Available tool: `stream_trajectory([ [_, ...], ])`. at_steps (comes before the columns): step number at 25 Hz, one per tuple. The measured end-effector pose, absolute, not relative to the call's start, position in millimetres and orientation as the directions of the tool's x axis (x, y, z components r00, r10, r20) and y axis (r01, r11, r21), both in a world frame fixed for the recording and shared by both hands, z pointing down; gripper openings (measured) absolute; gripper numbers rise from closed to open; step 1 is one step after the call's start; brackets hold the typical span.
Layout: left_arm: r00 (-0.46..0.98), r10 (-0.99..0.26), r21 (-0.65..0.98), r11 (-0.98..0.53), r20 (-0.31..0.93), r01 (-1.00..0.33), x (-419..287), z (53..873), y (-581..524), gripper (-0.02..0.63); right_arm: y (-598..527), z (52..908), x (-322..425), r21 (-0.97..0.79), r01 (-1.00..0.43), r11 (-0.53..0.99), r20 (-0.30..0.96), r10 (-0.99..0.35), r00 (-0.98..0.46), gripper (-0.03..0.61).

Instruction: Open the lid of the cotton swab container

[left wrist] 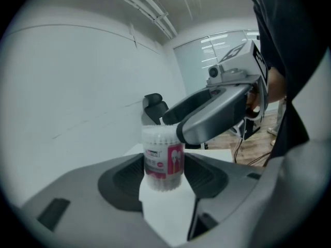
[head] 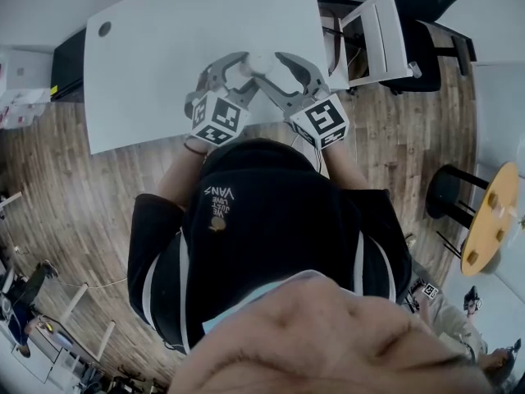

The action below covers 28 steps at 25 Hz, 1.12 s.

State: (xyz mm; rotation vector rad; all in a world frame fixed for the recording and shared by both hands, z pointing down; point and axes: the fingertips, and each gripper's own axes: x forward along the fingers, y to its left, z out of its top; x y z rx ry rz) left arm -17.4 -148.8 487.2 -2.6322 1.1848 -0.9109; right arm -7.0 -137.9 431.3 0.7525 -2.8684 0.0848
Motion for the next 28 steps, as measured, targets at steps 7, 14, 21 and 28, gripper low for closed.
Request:
stream_trajectory([
  [7,0.518,-0.711,-0.356,-0.694,0.476,-0.626,-20.9,486.7,-149.4,0.249,-140.7,434.6,-16.9,0.013,-0.484,0.875,0.207,-0.476,-0.855,0.239],
  [14,0.522,-0.71,-0.361,-0.696,0.472,-0.621,-25.5,487.6,-149.6,0.249,-143.9,436.7,-22.0,-0.029,-0.476,0.879,0.213,-0.46,-0.862,0.238],
  [21,0.533,-0.705,-0.347,-0.701,0.468,-0.623,-28.5,487.6,-148.7,0.247,-144.9,437.8,-23.9,-0.067,-0.465,0.883,0.222,-0.441,-0.87,0.239],
  [28,0.541,-0.702,-0.336,-0.704,0.463,-0.626,-30.7,488.9,-149.2,0.247,-146.9,439.3,-25.2,-0.098,-0.461,0.882,0.227,-0.431,-0.873,0.239],
])
